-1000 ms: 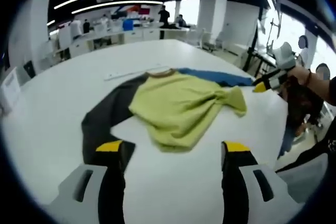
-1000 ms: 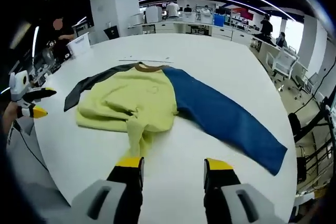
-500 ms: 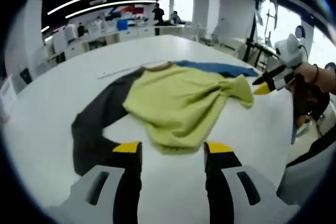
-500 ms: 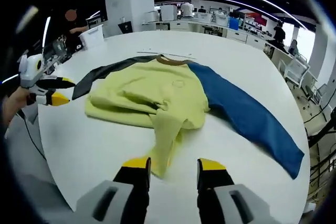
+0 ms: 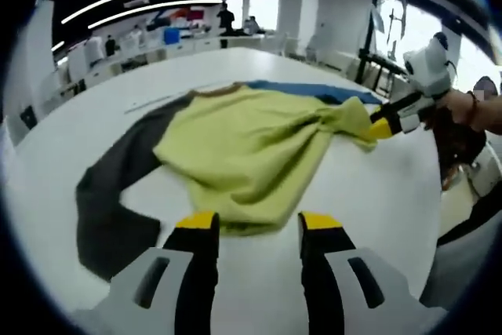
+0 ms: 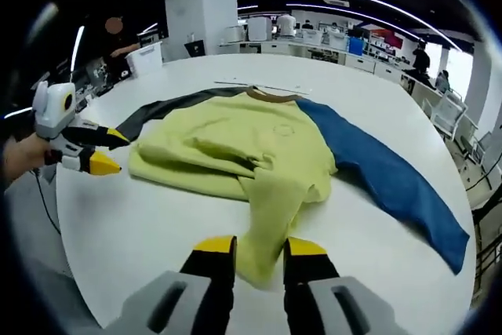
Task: Fold the garment on the visible template until the final outline fits inside the template.
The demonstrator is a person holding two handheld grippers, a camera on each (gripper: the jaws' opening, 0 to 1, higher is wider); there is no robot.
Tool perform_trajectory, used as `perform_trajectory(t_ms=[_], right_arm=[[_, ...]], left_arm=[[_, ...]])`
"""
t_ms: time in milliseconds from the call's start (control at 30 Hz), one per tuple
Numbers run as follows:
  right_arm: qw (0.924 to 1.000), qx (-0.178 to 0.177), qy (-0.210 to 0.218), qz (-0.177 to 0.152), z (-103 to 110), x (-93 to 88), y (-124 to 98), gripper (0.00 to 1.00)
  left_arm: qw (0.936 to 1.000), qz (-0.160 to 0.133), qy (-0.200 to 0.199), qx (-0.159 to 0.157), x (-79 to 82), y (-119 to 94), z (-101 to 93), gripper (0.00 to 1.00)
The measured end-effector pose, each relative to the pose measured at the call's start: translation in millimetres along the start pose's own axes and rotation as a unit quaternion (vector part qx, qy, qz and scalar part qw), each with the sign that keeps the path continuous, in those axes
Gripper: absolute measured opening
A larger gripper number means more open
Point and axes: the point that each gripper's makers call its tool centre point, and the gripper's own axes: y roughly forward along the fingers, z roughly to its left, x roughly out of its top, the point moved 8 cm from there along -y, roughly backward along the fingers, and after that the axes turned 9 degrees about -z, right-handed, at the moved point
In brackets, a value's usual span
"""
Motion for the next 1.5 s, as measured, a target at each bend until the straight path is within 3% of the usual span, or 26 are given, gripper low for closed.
perform_trajectory(t_ms=[267,467,600,633,767,967,1133,1333,1500], right_arm=[[0.9998,-0.012,-0.019,0.001,1,-2.2,2,0.11],[0.9992,-0.012,-0.039,0.001,1,-2.1,2,0.03],[0.9991,-0.016,-0.038,-0.003,-2,0.7,0,0.01],[0.9991,-0.016,-0.039,-0.005,-2,1.8,-1,0.0],[0.9983,-0.016,-0.052,-0.018,-5,9.8,-6,0.0],[0.9955,-0.022,-0.082,-0.043,-19,33.2,-15,0.0],[0.9948,-0.028,-0.085,-0.051,-31,46.5,-15,0.0],[0.9961,-0.035,-0.072,-0.038,-43,44.6,-3,0.0],[0.9971,-0.054,-0.05,-0.017,-56,37.3,7,0.0]], left_arm=[[0.999,0.006,0.034,0.028,-5.4,12,-4.2,0.33],[0.9986,0.001,0.022,0.049,-6.1,17,0.8,0.23],[0.9988,-0.01,0.017,0.045,-3.8,15,1.9,0.08],[0.9988,-0.017,0.017,0.042,-1.7,14,2.1,0.02],[0.9989,-0.025,0.017,0.036,9.0,9,4.1,0.01],[0.996,-0.078,0.034,0.028,48.1,-1,12.7,0.01],[0.9937,-0.102,0.037,0.028,73.9,7,26.1,0.01],[0.9962,-0.078,-0.002,0.038,72.5,34,41.7,0.01],[0.9967,-0.068,-0.004,0.043,69.6,52,49.5,0.01]])
